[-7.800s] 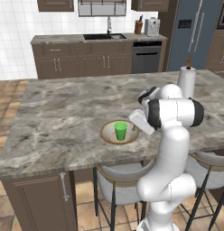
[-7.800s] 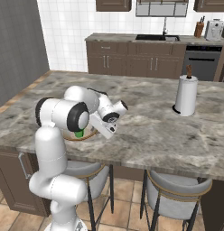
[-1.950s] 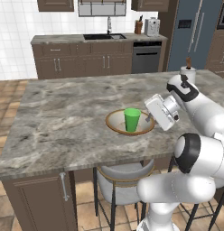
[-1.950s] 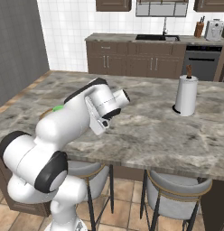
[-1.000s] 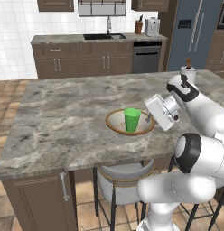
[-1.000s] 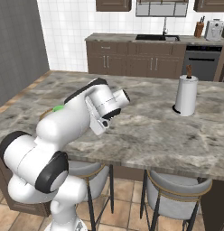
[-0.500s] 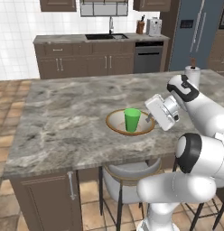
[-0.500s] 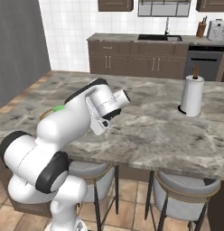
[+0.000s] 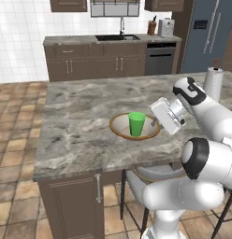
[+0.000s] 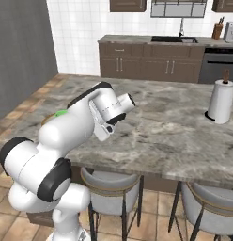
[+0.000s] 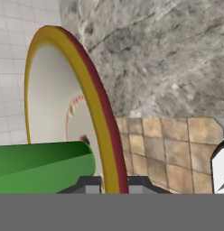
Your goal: Place the cup inside the bowl on the dining table and move the bowl to any counter.
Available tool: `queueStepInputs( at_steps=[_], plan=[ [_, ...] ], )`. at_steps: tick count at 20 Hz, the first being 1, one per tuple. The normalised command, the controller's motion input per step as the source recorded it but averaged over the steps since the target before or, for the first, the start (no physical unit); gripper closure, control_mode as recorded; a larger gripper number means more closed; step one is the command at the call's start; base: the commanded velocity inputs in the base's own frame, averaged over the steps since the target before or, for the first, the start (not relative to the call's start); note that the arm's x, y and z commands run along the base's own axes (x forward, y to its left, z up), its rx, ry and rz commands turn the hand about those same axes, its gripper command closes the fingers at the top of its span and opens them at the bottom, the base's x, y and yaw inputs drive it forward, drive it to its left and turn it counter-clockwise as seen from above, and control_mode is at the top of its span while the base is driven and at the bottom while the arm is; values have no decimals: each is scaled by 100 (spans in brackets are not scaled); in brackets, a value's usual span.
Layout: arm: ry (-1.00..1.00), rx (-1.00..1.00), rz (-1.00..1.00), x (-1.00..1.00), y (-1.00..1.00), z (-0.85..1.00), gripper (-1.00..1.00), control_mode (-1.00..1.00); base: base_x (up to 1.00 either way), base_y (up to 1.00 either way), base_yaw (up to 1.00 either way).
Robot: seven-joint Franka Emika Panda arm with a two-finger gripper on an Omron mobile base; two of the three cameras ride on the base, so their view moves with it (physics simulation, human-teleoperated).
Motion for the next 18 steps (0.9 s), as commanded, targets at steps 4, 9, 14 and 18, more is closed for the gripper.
queueStepInputs(
  at_steps=[4, 9, 14, 18],
  plan=[
    [0, 0, 0, 0, 0, 0, 100, 100, 0, 60, -1],
    [0, 0, 0, 0, 0, 0, 100, 100, 0, 67, -2],
    [0, 0, 0, 0, 0, 0, 100, 100, 0, 70, -2],
    [0, 0, 0, 0, 0, 0, 100, 100, 0, 74, -3]
  ],
)
